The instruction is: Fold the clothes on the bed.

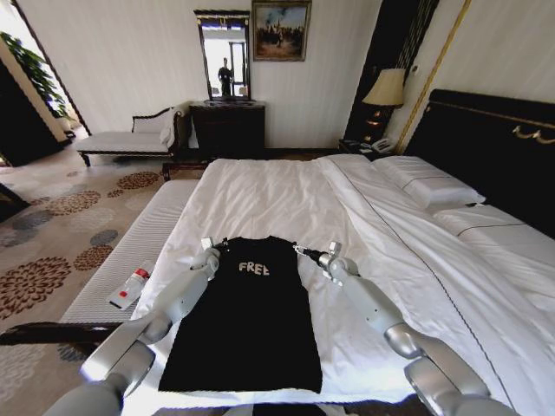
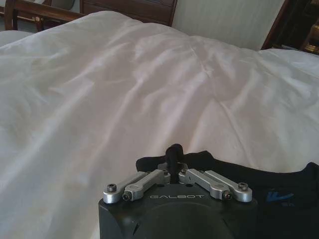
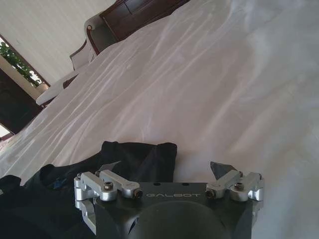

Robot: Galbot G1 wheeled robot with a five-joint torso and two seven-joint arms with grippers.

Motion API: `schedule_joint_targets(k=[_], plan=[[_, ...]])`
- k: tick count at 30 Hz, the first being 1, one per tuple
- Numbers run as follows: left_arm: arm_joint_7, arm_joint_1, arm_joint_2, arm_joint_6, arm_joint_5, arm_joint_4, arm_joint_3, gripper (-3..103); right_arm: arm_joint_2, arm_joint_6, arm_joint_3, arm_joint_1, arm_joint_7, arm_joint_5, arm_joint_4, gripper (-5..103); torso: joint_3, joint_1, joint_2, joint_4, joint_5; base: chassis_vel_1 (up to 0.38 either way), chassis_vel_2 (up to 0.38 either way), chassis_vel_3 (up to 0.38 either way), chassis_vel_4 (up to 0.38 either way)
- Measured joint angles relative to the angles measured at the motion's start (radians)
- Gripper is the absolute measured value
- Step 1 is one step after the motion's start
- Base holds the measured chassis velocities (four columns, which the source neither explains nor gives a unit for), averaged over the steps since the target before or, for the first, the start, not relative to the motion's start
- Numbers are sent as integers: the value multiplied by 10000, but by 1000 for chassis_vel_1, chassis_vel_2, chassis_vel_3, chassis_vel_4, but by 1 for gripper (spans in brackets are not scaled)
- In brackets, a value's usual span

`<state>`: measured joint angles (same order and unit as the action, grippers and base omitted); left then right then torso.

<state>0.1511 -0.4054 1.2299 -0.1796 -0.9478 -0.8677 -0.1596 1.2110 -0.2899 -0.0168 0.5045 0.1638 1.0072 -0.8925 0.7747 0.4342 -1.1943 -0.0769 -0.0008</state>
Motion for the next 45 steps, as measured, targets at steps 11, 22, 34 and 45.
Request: schedule_joint_targets(k=[11,22,34,45], plan=[[-4,45,-164,-37,-266,-230,-225,2,425,187,-147,-410,226,-127,1045,97,0,0,-1,-1,1,0,0,0,0],[-12,248,-26,-44,-299,-113,-442,2,791,113,-104,-929,276,30,1882,63,0,0,-1,-1,1,0,0,0,0],[-51,386,149,-43,-303,128,-537,2,759,81,-128,-883,381,10,1854,25,0,0,-1,0,1,0,0,0,0],[-1,403,114,-25,-306,61,-554,2,585,23,-101,-721,319,100,1432,1,0,0,-1,0,1,0,0,0,0]])
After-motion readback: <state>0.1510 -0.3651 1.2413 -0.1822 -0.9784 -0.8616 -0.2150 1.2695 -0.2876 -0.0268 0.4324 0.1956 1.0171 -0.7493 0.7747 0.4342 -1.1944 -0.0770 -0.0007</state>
